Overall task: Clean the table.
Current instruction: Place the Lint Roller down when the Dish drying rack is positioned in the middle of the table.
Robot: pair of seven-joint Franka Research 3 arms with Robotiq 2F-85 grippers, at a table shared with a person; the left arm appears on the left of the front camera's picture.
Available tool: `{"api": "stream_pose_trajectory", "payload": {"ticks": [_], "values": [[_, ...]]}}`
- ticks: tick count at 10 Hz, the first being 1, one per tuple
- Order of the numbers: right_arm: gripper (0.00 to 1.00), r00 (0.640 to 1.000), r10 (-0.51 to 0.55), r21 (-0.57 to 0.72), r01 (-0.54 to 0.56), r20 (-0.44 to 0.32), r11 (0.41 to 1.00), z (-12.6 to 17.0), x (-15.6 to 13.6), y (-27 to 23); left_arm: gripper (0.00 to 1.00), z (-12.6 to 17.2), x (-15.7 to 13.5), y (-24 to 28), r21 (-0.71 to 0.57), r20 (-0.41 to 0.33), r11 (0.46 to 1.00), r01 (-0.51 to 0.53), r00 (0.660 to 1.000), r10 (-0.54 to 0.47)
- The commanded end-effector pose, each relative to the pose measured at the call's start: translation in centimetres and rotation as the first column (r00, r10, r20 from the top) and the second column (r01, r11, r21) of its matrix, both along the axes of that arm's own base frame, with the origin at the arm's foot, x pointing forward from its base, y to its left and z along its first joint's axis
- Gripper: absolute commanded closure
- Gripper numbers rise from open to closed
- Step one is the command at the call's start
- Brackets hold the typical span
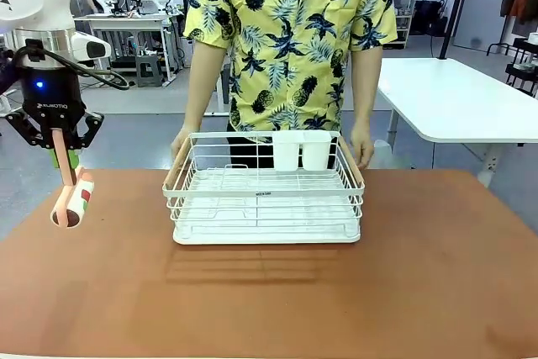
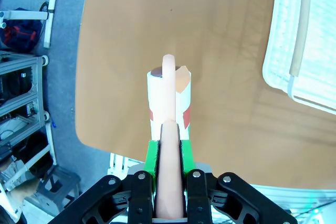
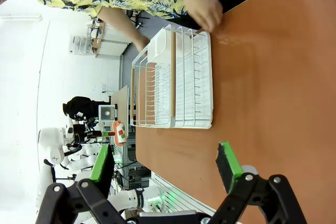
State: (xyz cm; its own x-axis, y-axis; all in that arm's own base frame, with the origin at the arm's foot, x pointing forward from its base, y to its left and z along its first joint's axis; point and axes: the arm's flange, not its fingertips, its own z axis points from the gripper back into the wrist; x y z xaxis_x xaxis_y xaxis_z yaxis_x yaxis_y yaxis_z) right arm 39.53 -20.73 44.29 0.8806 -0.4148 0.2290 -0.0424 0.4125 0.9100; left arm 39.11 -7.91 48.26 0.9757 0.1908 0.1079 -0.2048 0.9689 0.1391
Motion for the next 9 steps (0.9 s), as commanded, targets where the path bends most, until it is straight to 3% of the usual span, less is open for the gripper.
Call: {"api": "stream_pose_trajectory", "payload": {"ticks": [1,9], "values": [[0.0,1.0,0.004,0.01,-0.004,0.019,1.0,0.19,-0.01,0.05,0.79,0.33,-0.49,0.08,-0.007,-0.009,1.0,-0.018,1.0,0.018],[0.0,1.0,0.004,0.01,-0.004,0.019,1.0,0.19,-0.01,0.05,0.79,0.33,-0.49,0.08,-0.007,-0.009,1.0,-0.018,1.0,0.018]]}}
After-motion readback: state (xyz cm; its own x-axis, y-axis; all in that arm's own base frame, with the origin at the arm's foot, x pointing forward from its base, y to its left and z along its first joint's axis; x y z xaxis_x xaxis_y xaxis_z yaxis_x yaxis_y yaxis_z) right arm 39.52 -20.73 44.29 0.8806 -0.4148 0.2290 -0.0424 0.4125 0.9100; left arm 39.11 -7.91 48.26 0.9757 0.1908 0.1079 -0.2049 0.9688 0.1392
